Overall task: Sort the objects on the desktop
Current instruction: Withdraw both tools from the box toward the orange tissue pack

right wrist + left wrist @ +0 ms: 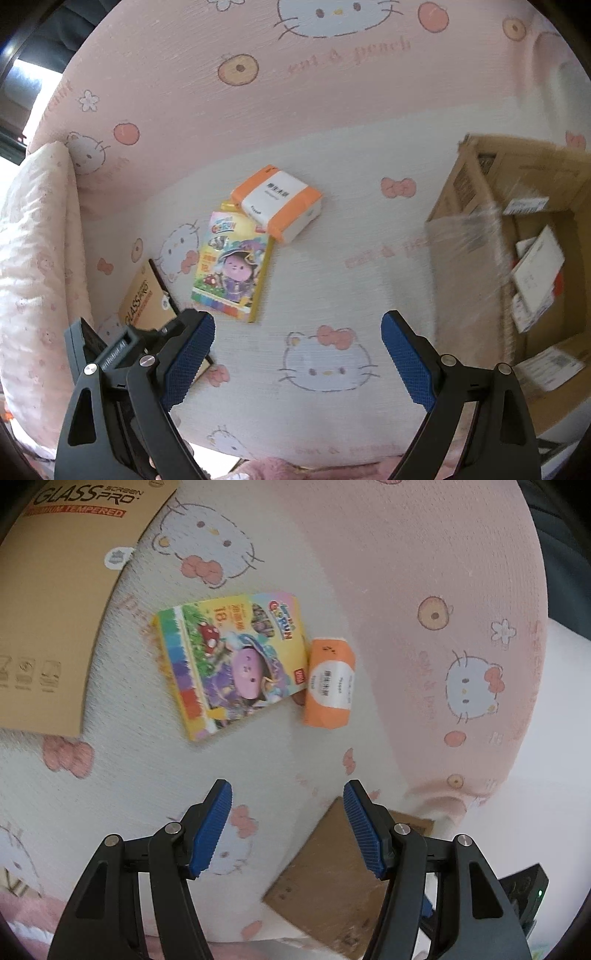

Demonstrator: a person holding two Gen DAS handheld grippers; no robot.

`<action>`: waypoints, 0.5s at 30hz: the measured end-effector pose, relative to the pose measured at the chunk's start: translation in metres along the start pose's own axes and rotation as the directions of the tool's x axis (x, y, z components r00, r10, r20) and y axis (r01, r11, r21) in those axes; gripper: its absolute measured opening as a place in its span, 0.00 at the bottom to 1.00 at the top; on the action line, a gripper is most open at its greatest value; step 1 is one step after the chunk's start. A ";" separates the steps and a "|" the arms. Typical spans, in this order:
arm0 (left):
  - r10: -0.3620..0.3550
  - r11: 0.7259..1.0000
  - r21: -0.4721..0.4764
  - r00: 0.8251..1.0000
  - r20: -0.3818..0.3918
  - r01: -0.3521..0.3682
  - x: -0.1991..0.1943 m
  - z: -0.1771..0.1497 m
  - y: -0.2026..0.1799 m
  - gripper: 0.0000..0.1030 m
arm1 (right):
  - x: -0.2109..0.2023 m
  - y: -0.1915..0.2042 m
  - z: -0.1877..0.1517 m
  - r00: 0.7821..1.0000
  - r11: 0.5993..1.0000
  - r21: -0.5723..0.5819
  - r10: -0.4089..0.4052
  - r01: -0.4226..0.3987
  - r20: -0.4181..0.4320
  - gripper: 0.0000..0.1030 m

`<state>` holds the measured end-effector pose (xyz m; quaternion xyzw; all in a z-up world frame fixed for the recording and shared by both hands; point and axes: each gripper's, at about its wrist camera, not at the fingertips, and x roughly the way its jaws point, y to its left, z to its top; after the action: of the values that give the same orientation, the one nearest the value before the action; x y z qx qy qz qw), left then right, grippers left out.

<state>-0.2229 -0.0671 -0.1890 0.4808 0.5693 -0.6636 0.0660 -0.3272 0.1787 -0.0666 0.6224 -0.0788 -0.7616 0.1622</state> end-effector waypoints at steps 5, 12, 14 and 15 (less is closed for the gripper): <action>-0.030 0.998 0.050 0.999 -0.023 0.031 -0.006 0.011 0.015 0.65 | 0.016 -0.005 -0.018 0.996 0.990 0.108 0.085 -0.088 0.028 0.89; -0.016 0.991 0.131 1.000 -0.018 0.018 -0.010 0.029 0.025 0.65 | 0.042 -0.020 -0.037 0.967 0.931 0.273 0.212 -0.243 0.139 0.89; -0.020 0.988 0.154 1.000 -0.019 0.022 -0.007 0.034 0.025 0.65 | 0.048 -0.026 -0.039 0.951 0.902 0.318 0.239 -0.292 0.194 0.89; -0.020 0.986 0.163 1.000 -0.021 0.023 -0.003 0.036 0.025 0.65 | 0.051 -0.028 -0.040 0.943 0.890 0.334 0.244 -0.311 0.226 0.89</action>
<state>-0.2257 -0.1071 -0.2080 0.4846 0.5190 -0.7040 0.0137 -0.3016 0.1904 -0.1315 0.5533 -0.3214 -0.7550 0.1434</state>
